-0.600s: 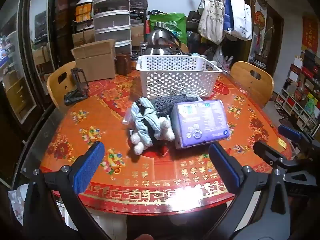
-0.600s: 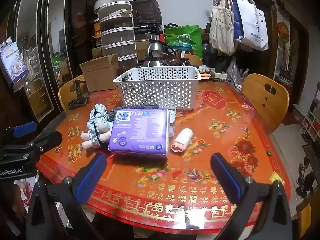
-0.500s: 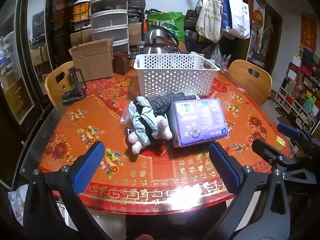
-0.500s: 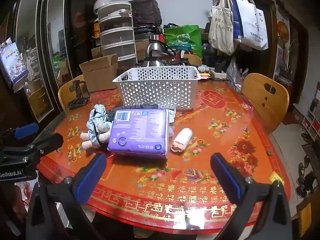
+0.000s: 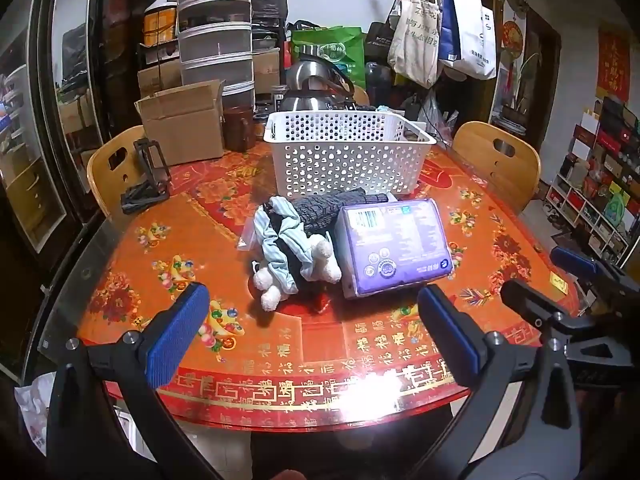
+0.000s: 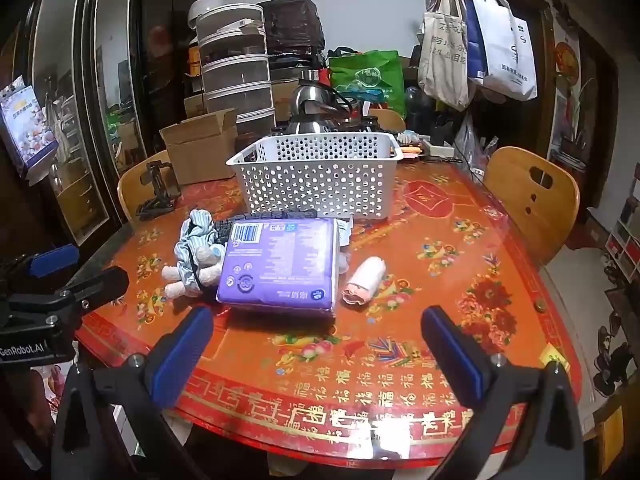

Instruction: Organize soft objects

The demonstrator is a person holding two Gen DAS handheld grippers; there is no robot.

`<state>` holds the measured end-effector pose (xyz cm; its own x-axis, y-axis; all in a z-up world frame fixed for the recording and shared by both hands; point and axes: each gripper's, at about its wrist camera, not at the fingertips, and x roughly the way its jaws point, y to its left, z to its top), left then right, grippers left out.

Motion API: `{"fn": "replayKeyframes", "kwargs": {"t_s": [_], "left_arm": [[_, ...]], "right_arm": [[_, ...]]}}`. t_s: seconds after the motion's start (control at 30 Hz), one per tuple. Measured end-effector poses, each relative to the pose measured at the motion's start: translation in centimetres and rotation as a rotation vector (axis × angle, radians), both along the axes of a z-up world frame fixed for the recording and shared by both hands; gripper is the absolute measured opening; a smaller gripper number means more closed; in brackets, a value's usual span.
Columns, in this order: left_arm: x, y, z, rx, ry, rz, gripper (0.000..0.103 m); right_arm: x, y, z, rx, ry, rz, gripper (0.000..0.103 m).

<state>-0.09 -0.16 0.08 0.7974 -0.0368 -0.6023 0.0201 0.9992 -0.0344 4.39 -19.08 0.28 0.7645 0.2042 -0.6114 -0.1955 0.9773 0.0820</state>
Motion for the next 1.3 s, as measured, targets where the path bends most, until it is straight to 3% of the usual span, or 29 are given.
{"fn": "replayKeyframes", "kwargs": {"t_s": [1.3], "left_arm": [[0.12, 0.07, 0.11, 0.011, -0.002, 0.003, 0.103]], "right_arm": [[-0.02, -0.04, -0.02, 0.004, 0.003, 0.0, 0.103]]}}
